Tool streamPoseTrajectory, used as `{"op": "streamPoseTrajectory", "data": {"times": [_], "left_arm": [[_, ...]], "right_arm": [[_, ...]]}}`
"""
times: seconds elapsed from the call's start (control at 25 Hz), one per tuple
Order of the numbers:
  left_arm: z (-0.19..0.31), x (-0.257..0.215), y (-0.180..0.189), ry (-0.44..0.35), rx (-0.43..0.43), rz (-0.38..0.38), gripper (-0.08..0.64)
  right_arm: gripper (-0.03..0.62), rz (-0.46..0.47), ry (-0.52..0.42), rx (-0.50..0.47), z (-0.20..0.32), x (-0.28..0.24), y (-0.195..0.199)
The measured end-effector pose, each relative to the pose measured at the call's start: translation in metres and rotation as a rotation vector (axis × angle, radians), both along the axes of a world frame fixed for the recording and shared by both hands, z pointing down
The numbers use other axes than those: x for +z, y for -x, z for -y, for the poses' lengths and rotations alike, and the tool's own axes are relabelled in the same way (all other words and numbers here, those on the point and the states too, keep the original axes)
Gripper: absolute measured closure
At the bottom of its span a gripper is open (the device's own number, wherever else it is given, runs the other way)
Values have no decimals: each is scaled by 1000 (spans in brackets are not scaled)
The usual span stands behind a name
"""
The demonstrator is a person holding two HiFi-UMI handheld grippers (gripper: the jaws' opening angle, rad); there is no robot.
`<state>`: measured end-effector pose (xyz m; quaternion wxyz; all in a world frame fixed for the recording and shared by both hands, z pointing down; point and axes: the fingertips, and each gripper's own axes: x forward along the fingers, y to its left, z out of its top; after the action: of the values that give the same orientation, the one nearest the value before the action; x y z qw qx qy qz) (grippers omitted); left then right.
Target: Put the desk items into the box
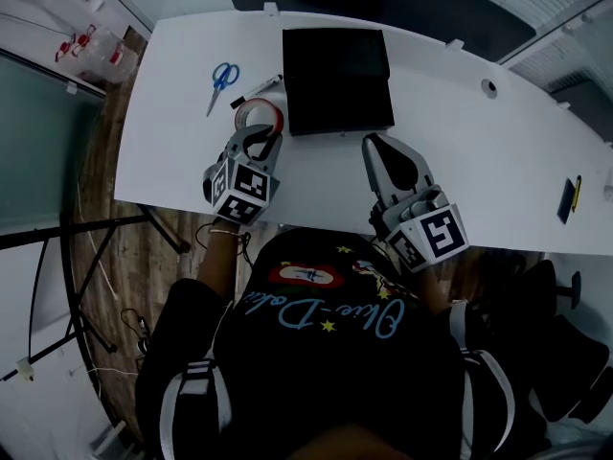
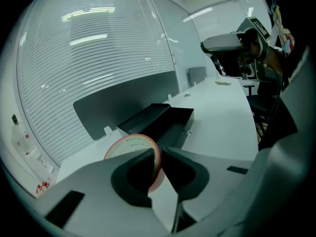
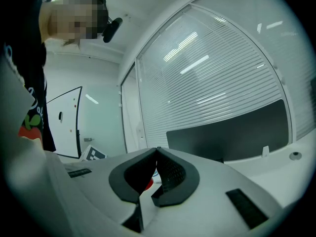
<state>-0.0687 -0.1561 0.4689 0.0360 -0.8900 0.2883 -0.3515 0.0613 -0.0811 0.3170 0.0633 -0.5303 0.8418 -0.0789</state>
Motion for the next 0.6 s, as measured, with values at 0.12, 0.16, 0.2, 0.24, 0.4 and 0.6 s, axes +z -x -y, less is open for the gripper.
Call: {"op": "streamPoseTrajectory", "data": {"times": [0.12, 0.16, 0.2, 0.24, 0.4, 0.6], "left_arm": [[-1, -3, -7, -13, 8, 10, 491], [-2, -4, -10, -17, 11, 12, 491], [-2, -6, -13, -22, 14, 14, 491], [-2, -6, -16, -27, 17, 16, 491], [-3, -9, -28, -41, 27, 24, 491], [-8, -13, -45, -56, 37, 28, 491]], "right_arm": [[589, 5, -6, 8, -3, 0, -8], [589, 6, -8, 11, -4, -1, -11], [589, 7, -10, 14, -6, -1, -15], [589, 8, -13, 18, -7, -1, -18], [589, 10, -21, 31, -12, -2, -32], [589, 15, -27, 48, -21, -3, -51]]}}
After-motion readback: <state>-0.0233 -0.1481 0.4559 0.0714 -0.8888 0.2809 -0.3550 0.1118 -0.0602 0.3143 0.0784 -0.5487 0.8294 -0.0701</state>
